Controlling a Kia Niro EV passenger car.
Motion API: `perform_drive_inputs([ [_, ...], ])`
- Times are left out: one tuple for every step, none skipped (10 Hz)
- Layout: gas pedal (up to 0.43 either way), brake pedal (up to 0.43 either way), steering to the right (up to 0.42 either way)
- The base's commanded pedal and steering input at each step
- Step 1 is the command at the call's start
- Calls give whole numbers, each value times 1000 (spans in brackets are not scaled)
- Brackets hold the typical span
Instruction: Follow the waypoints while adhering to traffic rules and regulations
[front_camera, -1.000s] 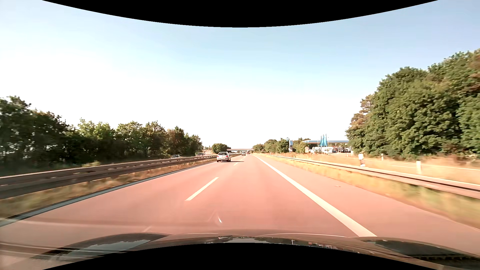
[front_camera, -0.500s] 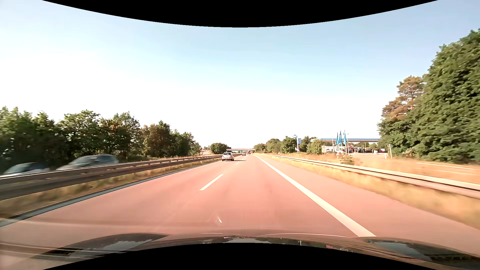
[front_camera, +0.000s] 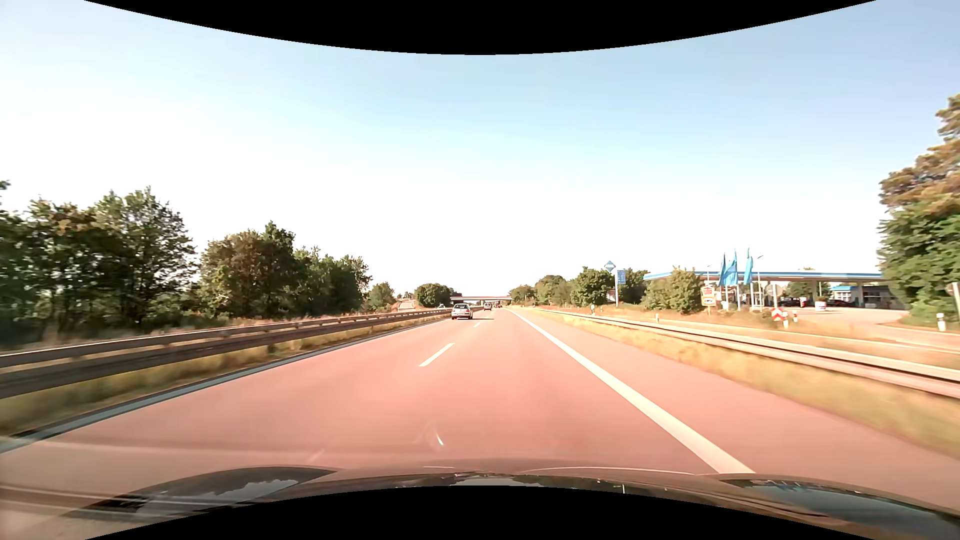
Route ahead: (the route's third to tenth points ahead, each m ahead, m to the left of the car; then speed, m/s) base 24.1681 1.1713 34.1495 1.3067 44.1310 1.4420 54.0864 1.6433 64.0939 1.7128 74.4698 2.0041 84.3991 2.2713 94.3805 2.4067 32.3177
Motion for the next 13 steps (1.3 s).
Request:
perform_drive_inputs([
  [220,6,-3],
  [220,6,-3],
  [220,6,-3],
  [220,6,-3],
  [220,6,-2],
  [220,6,-2],
  [220,6,-2],
  [220,6,-2],
  [220,6,-2],
  [220,6,-2],
  [220,6,-2],
  [228,6,-3],
  [240,6,-2],
])
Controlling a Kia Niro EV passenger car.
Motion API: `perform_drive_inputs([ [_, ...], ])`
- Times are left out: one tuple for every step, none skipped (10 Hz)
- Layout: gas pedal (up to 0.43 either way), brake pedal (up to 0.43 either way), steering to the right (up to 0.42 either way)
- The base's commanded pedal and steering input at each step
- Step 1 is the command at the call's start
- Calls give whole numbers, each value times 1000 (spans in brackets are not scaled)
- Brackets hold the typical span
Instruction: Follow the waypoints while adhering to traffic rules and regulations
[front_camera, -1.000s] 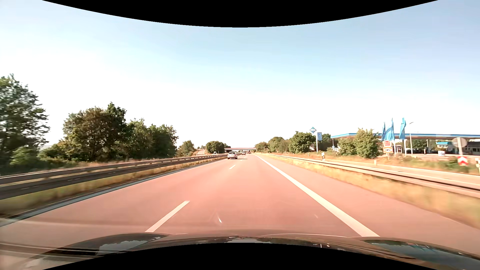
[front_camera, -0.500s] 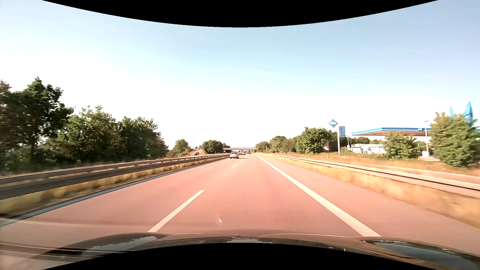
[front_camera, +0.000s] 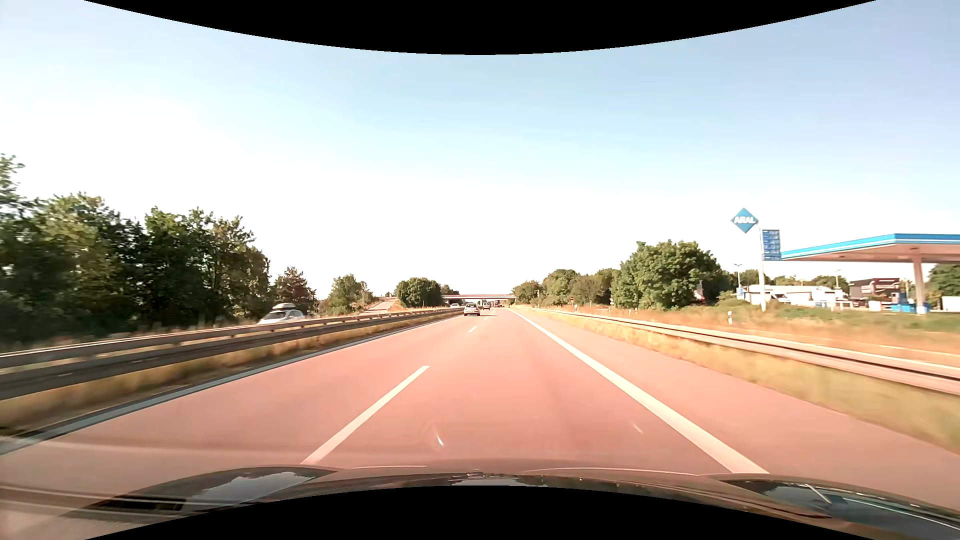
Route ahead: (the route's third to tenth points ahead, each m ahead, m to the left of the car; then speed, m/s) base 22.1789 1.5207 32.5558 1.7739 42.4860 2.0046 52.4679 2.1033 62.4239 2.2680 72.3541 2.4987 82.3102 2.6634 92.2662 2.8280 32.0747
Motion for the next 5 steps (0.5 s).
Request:
perform_drive_inputs([
  [280,6,-3],
  [299,0,-2],
  [311,6,-2],
  [319,6,-2],
  [331,6,-2],
])
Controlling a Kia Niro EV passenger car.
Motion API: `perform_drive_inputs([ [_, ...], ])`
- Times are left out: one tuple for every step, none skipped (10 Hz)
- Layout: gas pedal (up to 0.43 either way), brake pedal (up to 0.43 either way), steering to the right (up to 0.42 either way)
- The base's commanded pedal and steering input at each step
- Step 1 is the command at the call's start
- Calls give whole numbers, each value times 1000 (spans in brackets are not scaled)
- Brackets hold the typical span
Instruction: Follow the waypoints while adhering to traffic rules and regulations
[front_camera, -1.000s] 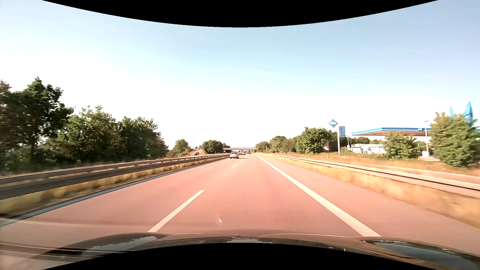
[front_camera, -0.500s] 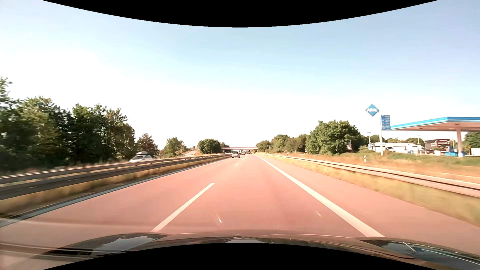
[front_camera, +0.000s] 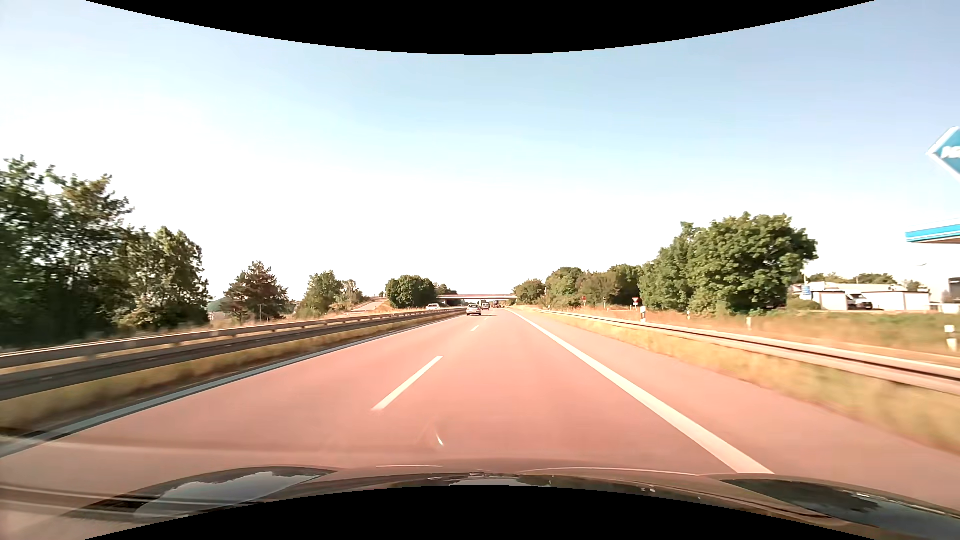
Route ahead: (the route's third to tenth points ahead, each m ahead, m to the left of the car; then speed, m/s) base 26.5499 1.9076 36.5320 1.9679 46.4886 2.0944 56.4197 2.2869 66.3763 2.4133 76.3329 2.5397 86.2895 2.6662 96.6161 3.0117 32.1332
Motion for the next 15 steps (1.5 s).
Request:
perform_drive_inputs([
  [339,6,-2],
  [339,6,-3],
  [339,6,-3],
  [339,6,-3],
  [339,6,-3],
  [339,6,-3],
  [339,6,-4],
  [339,6,-4],
  [339,6,-4],
  [339,6,-4],
  [339,6,-6],
  [331,6,-6],
  [331,6,-6],
  [331,6,-6],
  [331,6,-6],
])
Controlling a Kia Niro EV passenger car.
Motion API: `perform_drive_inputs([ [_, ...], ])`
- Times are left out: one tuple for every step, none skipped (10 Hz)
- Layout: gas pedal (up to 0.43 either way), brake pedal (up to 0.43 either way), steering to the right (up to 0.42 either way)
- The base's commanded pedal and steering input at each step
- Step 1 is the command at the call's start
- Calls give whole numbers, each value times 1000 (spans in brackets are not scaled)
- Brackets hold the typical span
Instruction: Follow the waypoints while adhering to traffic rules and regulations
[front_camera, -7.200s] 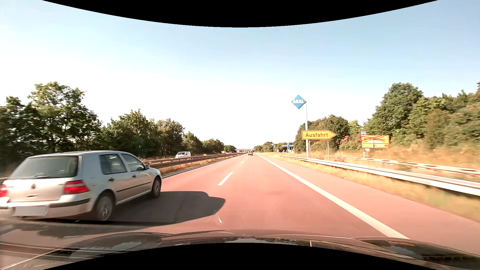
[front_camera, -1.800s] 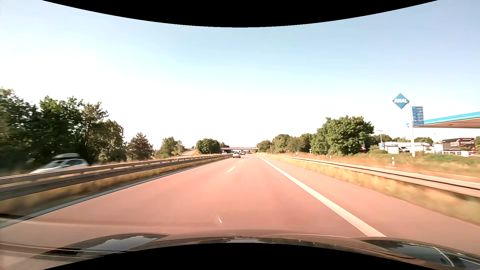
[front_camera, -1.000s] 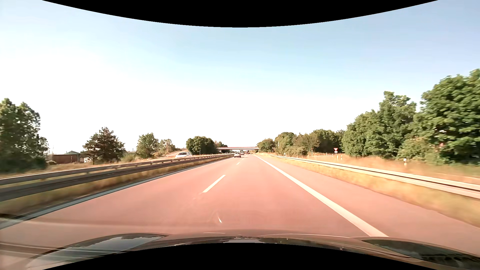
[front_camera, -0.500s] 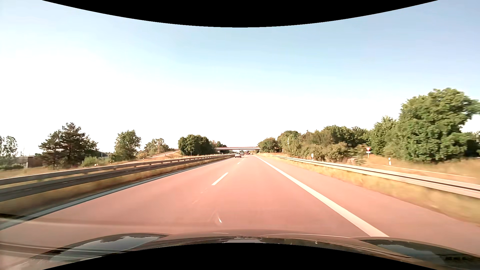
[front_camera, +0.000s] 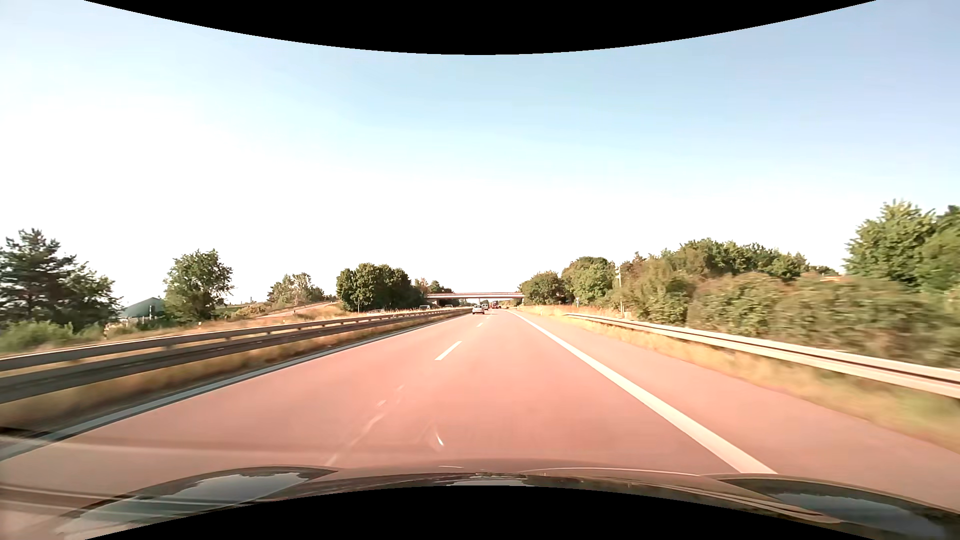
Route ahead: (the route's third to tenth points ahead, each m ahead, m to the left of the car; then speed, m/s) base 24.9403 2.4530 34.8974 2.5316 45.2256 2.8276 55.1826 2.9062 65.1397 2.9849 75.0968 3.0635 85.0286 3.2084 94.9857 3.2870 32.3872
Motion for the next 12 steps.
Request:
perform_drive_inputs([
  [319,6,-6],
  [311,6,-6],
  [299,6,-6],
  [287,6,-6],
  [280,6,-6],
  [268,6,-5],
  [260,6,-4],
  [260,6,-4],
  [260,6,-4],
  [260,6,-4],
  [260,6,-4],
  [260,6,-4],
])
